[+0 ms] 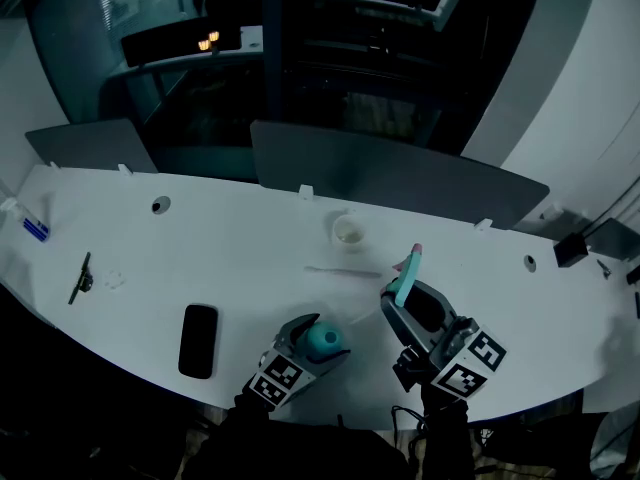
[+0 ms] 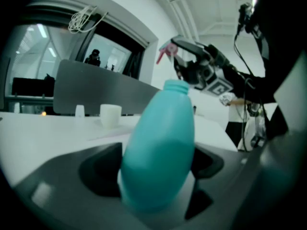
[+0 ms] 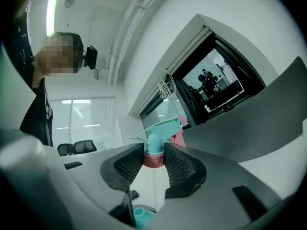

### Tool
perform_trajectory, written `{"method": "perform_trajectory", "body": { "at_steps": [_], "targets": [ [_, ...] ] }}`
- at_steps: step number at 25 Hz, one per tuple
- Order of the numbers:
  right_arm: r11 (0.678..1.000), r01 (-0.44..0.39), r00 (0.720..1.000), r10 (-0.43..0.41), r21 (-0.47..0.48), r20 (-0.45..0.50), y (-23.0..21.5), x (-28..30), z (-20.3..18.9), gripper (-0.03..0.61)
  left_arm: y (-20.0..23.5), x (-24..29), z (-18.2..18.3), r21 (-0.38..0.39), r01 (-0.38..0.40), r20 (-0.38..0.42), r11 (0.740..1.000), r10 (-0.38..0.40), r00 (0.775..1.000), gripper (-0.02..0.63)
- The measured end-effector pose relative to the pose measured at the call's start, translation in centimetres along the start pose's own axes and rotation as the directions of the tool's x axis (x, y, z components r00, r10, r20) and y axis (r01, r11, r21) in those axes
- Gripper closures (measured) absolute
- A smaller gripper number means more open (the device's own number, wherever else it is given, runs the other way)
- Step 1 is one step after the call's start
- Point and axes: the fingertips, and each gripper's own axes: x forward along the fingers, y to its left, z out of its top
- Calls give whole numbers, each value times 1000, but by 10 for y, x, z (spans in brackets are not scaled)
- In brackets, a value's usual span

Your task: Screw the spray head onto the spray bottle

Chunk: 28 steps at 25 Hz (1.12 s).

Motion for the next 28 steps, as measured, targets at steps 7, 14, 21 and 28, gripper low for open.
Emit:
{"method": "perform_trajectory", "body": {
  "at_steps": [7,14,21,28],
  "targets": [
    [991,-134,991,134,-20,10,47,24,-6,446,0,1,0,1,-4,-4,1000,4,1000,195],
    [987,-145,989,145,-64,6,59,23,7,446,1,0,0,3,-6,-5,1000,7,1000,195],
    [982,-167,984,161,-91,-74,63,24,-20,446,0,-1,-1,3,-7,-6,1000,7,1000,195],
    [968,-118,976,73,-222,-203,46,26,-118,446,1,-1,-1,4,-5,-4,1000,5,1000,195]
  ]
}}
